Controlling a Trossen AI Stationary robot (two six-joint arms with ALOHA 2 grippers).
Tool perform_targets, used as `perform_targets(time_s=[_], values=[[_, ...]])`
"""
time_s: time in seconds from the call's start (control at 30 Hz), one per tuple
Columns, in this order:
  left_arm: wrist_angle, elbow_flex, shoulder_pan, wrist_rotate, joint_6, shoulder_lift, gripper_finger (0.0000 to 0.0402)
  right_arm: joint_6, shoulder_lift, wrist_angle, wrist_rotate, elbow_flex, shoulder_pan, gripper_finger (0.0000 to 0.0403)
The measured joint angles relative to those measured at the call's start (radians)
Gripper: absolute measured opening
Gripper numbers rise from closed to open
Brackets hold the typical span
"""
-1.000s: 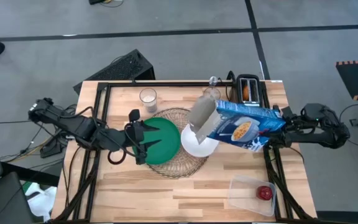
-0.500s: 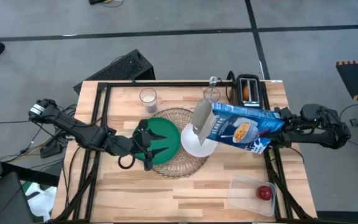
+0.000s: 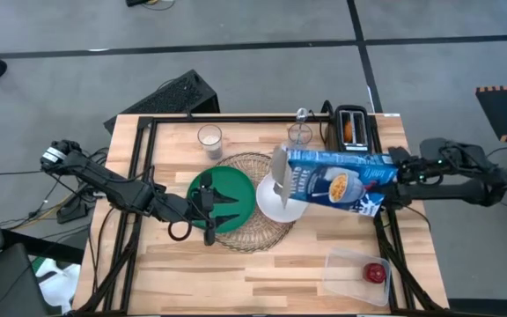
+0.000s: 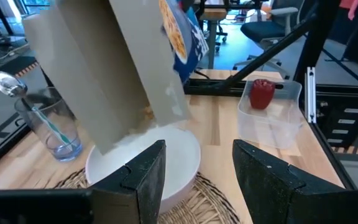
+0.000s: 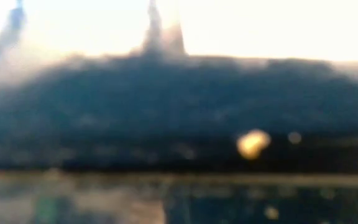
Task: Arrange a breakfast setting
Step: Pour the cereal into the white bowl from the cereal box
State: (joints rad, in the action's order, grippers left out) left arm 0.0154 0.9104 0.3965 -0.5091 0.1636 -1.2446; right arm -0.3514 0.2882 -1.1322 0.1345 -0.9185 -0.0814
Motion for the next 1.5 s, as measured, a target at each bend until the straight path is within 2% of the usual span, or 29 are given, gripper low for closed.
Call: perform_targets(time_s=[0.3,1.23,1.5], values=[[0.0,0.0,0.0,-0.001,0.002,0.0,0.0174,-0.049,0.08,-0.129,0.011,-0.091,0.0,0.0309],[-0.002,0.0,-0.002,-0.002,0.006,0.0,0.0174,-0.062,0.348,-0.204,0.049,-0.263,0.001,0.0307],[-0.011,0.0,-0.002,-0.002,0.006,0.0,0.0174,-0.058,0.353,-0.203,0.049,-0.275,0.001,0.0307]])
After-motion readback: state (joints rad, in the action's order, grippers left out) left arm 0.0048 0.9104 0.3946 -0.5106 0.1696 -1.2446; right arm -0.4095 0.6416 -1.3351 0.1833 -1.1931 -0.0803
